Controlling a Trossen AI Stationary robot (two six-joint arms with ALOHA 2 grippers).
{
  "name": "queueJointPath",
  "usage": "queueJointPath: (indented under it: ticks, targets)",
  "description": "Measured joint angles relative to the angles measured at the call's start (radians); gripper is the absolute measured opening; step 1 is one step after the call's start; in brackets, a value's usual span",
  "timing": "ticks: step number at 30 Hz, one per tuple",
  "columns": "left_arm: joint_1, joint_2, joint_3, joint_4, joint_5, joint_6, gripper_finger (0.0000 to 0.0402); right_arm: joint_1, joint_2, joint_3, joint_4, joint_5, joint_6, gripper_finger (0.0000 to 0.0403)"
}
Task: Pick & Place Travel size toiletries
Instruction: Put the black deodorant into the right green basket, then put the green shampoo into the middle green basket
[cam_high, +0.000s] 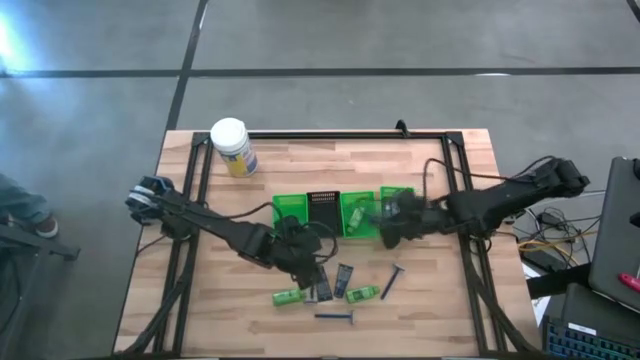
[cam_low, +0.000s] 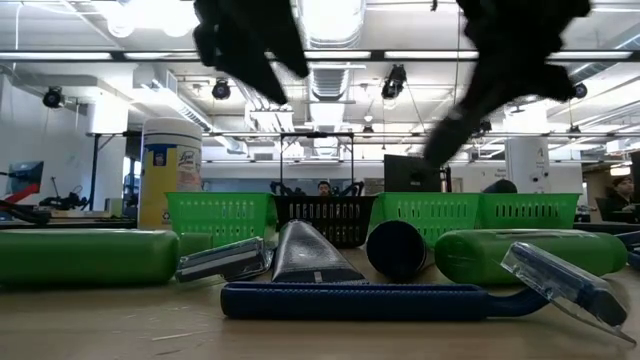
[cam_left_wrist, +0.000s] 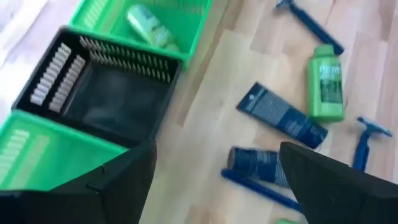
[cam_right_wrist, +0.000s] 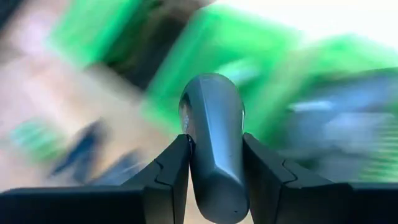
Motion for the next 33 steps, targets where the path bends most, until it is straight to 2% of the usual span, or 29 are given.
queueJointPath:
  ticks: [2, 4, 10, 16, 26, 33]
  targets:
    - [-0.011, 0.0, 0.0, -0.022, -0.003, -0.032, 0.0345, 0.015, -0.031, 0.004, -0.176, 0.114, 0.09, 0.0107]
    - [-0.017, 0.0, 0.0, -0.025, -0.002, -0.043, 0.0344, 0.011, -0.029, 0.001, -0.253, 0.133, 0.123, 0.0107]
    - [-0.015, 0.0, -0.002, -0.05, -0.004, -0.046, 0.0344, -0.022, 0.082, -0.005, -0.209, 0.134, 0.092, 0.011]
    - [-0.021, 0.0, -0.035, -0.089, 0.008, -0.067, 0.0344, -0.031, 0.205, 0.003, -0.212, 0.163, 0.107, 0.0148]
    - [-0.055, -0.003, -0.159, -0.049, 0.226, -0.131, 0.0344, -0.021, 0.235, 0.037, -0.215, 0.125, 0.104, 0.0231]
    - [-0.105, 0.001, -0.196, 0.034, 0.409, 0.001, 0.0344, -0.014, 0.176, 0.047, -0.221, 0.105, 0.078, 0.0302]
